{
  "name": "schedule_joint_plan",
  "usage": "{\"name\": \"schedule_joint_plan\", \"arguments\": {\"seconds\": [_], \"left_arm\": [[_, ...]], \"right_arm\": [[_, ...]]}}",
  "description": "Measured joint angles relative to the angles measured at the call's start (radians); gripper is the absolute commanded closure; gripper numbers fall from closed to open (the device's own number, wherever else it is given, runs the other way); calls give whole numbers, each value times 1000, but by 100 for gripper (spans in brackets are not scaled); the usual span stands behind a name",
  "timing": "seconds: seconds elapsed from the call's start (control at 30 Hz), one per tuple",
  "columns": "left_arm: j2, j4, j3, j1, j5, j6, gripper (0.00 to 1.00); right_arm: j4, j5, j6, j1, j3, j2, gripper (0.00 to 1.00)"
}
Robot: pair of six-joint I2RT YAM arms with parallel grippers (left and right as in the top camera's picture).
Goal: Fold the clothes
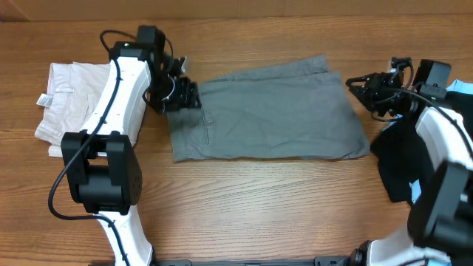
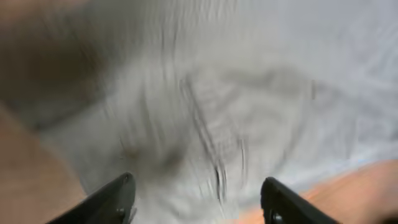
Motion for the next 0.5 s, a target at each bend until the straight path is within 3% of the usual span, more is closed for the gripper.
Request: {"name": "schedule_joint_plan", "arguments": {"seconds": [0.17,0.27,0.37,0.43,0.5], "left_arm": [[0,-173,-2,28,-82,-85,21],[0,-200,-8,66,-138,-137,13],[0,-162,-30,113,-166,-173,4],[0,-103,-54,141,-164,-188,3],[0,-31,-94,165,-138,-189,2]], "right_arm": [[-252,117,-60,116,5,-111,55],[-362,191,-83,192,3,-112,53],[-372,279,-105,270,-12,-98,63],[-321,345,-110,326,-33,-77,73],[-279,397,-116,364,-48,-47,76]]}}
